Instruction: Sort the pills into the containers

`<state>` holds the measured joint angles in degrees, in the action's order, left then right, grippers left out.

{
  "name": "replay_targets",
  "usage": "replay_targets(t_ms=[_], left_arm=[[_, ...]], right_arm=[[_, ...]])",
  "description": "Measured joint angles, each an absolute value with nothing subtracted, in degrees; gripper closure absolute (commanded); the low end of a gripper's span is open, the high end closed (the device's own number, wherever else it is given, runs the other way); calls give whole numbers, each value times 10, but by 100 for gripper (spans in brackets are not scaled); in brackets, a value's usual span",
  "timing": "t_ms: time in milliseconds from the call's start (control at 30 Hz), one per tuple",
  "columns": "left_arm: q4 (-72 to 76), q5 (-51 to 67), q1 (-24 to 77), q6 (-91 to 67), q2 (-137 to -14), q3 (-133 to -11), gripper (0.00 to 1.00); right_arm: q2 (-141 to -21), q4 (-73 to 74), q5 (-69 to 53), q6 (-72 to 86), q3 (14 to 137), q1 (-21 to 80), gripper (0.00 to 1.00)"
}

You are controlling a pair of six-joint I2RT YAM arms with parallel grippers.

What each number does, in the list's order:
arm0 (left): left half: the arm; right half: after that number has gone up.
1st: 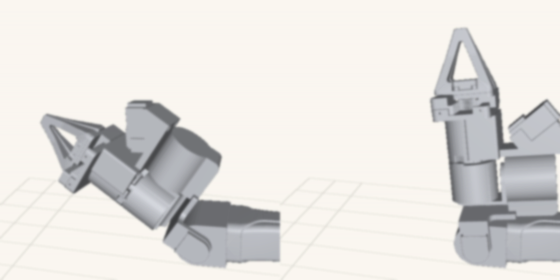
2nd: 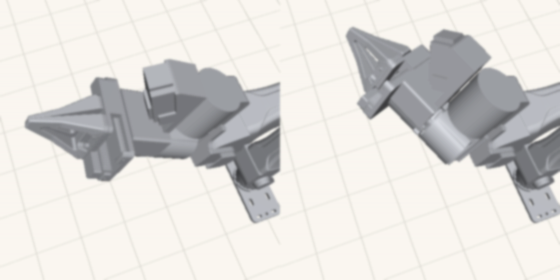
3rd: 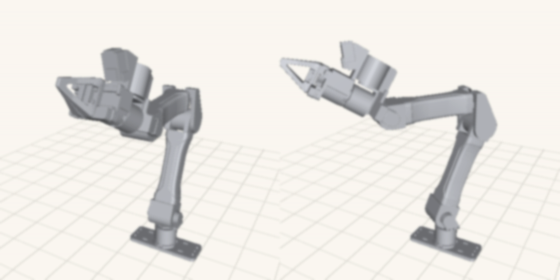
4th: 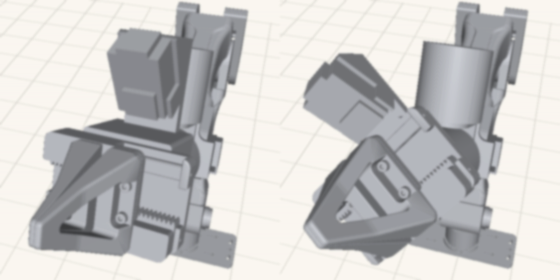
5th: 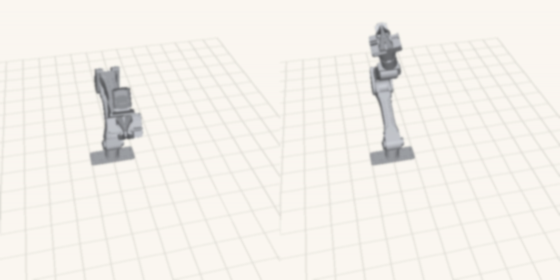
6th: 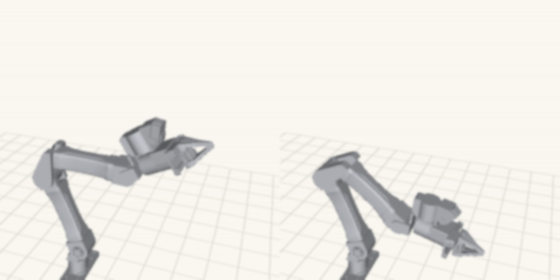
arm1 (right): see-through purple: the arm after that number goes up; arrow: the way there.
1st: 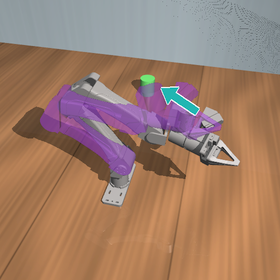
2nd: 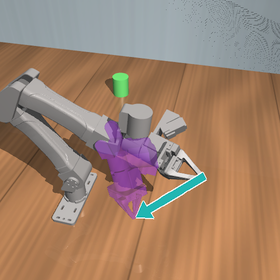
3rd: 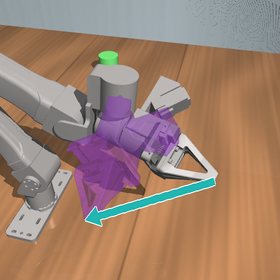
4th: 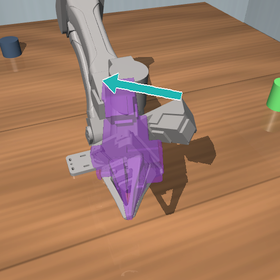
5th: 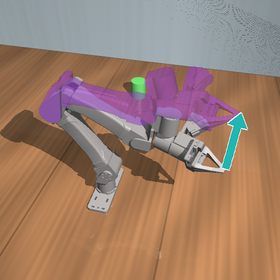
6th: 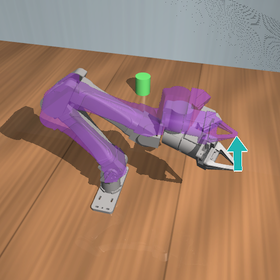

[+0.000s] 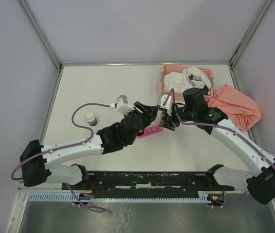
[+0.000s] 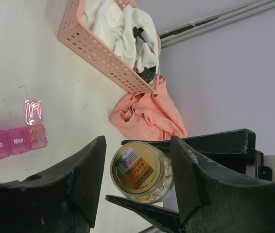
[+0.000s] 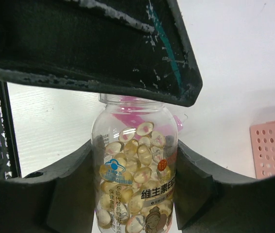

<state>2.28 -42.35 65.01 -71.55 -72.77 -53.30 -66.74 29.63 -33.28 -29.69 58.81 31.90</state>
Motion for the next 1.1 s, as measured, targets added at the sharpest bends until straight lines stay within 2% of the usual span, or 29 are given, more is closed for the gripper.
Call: replay_targets(t_ms=[300, 533, 1100], left_arm=[[23, -419, 650, -728, -728, -533, 43], [23, -419, 650, -728, -728, -533, 39], [23, -420, 650, -737, -728, -532, 37]], right_arm=[[-673, 296, -328, -288, 588, 319, 97], [-673, 296, -327, -283, 588, 319, 97], [-673, 293, -327, -281, 588, 319, 97]])
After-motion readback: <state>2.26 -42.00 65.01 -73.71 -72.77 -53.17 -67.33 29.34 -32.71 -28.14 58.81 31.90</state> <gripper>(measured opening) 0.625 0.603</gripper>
